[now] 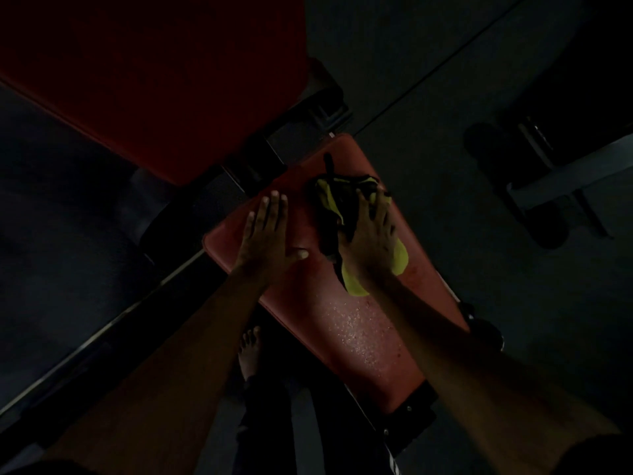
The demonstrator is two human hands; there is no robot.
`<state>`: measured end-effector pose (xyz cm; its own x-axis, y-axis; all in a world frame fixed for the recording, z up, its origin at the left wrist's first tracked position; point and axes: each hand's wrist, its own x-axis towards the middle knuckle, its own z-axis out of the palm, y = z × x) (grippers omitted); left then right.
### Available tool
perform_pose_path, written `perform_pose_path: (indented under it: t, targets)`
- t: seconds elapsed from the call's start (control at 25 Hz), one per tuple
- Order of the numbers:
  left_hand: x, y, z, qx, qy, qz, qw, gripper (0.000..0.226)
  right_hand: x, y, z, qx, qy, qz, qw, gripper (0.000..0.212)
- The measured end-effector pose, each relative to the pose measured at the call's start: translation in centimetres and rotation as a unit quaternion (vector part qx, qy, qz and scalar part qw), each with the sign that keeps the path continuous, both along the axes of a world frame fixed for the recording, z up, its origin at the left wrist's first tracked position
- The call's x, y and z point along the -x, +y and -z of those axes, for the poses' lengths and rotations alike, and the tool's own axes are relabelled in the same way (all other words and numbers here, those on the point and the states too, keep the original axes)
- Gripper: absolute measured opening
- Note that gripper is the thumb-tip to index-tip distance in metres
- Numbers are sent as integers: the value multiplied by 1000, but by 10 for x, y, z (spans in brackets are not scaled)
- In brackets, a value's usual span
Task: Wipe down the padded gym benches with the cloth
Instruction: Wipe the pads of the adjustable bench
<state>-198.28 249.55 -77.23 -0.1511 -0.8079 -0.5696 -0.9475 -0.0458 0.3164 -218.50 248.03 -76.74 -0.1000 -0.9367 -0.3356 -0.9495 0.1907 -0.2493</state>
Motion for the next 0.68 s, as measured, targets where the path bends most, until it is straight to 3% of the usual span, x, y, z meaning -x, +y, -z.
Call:
perform_pose_path:
  t: [0.2,0.32,0.52,0.68]
  targets:
    - [-1,-2,4,0,-1,10,1000,114,-20,-71,0,-17,4,-20,1000,76]
    - [-2,-9,5,-79,-14,23,997,111,-4,-87,-1,1,-5,-69,998,72]
    - [5,-16,3,-118,-19,3,993,115,18,-28,-8,-6,-30,89,996,79]
    - [5,-15,4,-128,-24,4,991,117,19,-22,-6,-30,2,57,998,79]
